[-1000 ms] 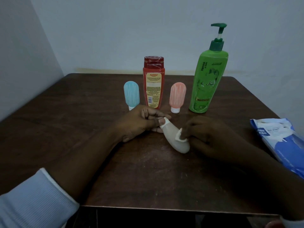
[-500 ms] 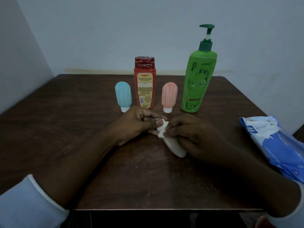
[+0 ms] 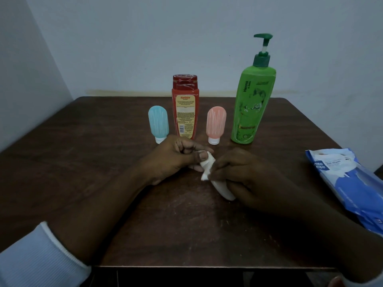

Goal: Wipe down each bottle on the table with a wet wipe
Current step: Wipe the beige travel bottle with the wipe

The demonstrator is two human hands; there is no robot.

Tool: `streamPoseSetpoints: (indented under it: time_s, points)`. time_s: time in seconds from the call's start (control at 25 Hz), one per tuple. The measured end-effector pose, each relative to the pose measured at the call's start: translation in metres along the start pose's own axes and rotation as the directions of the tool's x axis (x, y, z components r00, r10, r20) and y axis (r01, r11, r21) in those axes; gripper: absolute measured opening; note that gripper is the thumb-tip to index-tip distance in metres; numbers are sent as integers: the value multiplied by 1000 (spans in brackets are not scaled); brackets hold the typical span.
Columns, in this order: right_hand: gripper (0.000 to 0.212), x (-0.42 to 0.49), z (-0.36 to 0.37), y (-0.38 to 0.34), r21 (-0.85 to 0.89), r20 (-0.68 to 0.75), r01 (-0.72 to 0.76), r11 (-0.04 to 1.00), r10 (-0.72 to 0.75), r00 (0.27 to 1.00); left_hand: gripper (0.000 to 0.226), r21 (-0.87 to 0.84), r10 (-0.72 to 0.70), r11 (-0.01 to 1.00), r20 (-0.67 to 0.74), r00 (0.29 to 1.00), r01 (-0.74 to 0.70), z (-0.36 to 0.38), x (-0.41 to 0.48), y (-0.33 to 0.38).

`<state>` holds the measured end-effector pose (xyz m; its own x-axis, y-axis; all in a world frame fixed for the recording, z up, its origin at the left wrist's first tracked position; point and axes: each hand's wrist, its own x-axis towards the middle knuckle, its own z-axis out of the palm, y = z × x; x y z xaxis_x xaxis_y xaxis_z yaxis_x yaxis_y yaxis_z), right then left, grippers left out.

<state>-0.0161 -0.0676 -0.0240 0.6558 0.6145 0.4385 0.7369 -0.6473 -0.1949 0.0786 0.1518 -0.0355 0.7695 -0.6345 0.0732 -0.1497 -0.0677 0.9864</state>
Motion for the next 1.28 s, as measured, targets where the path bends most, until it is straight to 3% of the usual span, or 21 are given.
streamPoseSetpoints:
  time_s: [0.08,0.16,0.32,0.44,0.72,0.92,1.12,1.2,1.28]
  points:
    - [18,-5,-9,-1,44,110,0,999,-5,994,25,7,-19,1000,5,1000,19,0,0,0]
    - [11,-9,-17,2,61,123,-21,998,13,992,26,0,-35,999,19,999,35,-1,-1,1]
    - [22,-9,-15,13,37,-247,-127,991,132,960,34,-74,-26,997,79,997,32,-1,-2,3]
    - [26,-4,-4,12,50,-232,-125,991,134,963,39,-120,8,993,93,996,3,3,-3,5]
    - [26,-6,-15,13,271,-249,-155,950,225,942,32,-219,-8,976,-89,996,-12,-1,-3,13]
    - [48,-3,-14,14,106,-274,-206,973,227,935,27,-467,-85,883,-259,962,-48,-2,0,20]
    - [30,-3,-16,16,102,-548,-258,961,271,792,25,-625,-193,781,-248,949,-4,0,2,25]
    - [29,-3,-16,16,138,-617,-267,954,294,730,38,-565,-169,824,-170,971,45,3,-1,28]
    - [27,-3,-16,16,135,-659,-262,955,284,697,49,-399,-131,913,-100,986,81,11,-5,27]
